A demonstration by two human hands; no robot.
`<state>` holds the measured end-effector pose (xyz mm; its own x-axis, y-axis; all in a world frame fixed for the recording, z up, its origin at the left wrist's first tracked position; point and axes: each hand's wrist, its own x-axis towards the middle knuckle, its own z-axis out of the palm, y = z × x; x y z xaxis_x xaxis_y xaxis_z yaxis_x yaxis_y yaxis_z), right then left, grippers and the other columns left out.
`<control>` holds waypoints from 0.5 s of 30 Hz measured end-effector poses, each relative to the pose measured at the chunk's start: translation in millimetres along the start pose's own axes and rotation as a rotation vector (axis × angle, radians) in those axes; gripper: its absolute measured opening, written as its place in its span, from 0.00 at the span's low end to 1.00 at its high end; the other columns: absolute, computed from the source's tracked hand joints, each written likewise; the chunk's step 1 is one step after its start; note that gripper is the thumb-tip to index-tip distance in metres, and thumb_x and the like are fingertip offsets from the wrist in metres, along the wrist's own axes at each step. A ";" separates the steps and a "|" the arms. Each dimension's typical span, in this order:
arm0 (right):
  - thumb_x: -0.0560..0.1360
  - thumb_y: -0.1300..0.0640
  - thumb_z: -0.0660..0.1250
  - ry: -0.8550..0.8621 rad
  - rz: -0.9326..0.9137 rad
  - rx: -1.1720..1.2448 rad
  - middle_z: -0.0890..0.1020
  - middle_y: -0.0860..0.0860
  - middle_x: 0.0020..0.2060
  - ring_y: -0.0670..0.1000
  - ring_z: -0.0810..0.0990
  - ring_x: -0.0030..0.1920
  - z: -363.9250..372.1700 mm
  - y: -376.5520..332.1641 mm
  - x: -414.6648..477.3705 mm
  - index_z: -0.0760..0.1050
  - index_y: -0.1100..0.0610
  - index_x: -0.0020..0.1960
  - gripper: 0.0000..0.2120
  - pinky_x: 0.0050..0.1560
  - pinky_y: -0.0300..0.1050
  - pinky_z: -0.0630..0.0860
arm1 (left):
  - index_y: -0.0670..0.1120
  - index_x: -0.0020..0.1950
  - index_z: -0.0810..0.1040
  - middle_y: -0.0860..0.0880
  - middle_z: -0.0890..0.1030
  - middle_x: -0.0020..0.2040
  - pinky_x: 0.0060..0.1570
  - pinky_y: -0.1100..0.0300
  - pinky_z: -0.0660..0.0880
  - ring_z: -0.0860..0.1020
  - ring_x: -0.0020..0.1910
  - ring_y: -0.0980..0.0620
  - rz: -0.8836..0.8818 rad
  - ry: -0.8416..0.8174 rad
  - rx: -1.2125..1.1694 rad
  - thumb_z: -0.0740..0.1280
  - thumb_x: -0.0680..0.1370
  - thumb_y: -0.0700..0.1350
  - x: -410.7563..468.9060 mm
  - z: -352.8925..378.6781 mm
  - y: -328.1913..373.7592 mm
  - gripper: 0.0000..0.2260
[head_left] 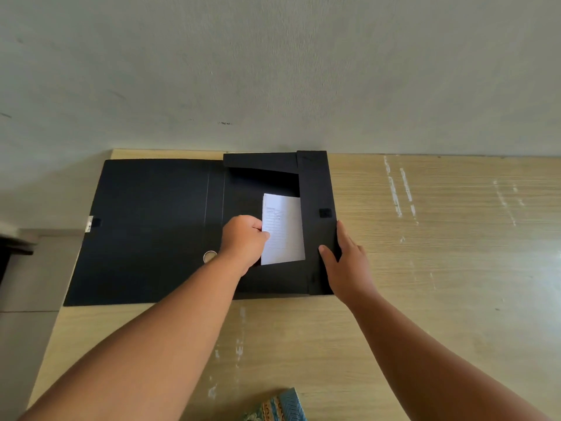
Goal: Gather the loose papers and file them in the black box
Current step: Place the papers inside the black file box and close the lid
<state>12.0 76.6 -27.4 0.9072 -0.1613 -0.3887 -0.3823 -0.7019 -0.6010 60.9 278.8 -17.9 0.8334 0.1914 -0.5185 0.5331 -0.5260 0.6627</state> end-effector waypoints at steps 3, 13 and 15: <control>0.83 0.47 0.60 0.011 -0.016 0.004 0.69 0.45 0.77 0.52 0.64 0.75 0.5 2.3 -1.5 0.48 0.47 0.83 0.33 0.71 0.52 0.69 | 0.36 0.35 0.74 0.46 0.79 0.35 0.31 0.55 0.71 0.77 0.32 0.44 0.001 0.061 0.011 0.68 0.80 0.40 -8.6 11.8 8.3 0.15; 0.83 0.46 0.60 0.035 -0.025 0.036 0.67 0.43 0.78 0.53 0.64 0.75 2.1 4.2 -1.2 0.50 0.46 0.83 0.33 0.73 0.55 0.69 | 0.45 0.61 0.77 0.46 0.82 0.58 0.50 0.58 0.79 0.80 0.62 0.46 -0.227 -0.204 -0.402 0.57 0.86 0.55 -18.7 21.7 32.4 0.16; 0.83 0.45 0.60 0.037 -0.030 0.024 0.67 0.44 0.78 0.53 0.65 0.75 2.2 3.5 -1.7 0.50 0.46 0.83 0.33 0.73 0.56 0.69 | 0.46 0.59 0.77 0.45 0.82 0.59 0.60 0.51 0.79 0.79 0.63 0.45 -0.225 -0.208 -0.369 0.57 0.86 0.57 -18.9 21.2 32.9 0.17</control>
<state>8.7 75.9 -30.3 0.9241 -0.1662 -0.3440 -0.3582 -0.6903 -0.6287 59.6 240.3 2.3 0.6646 0.0775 -0.7431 0.7444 -0.1540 0.6497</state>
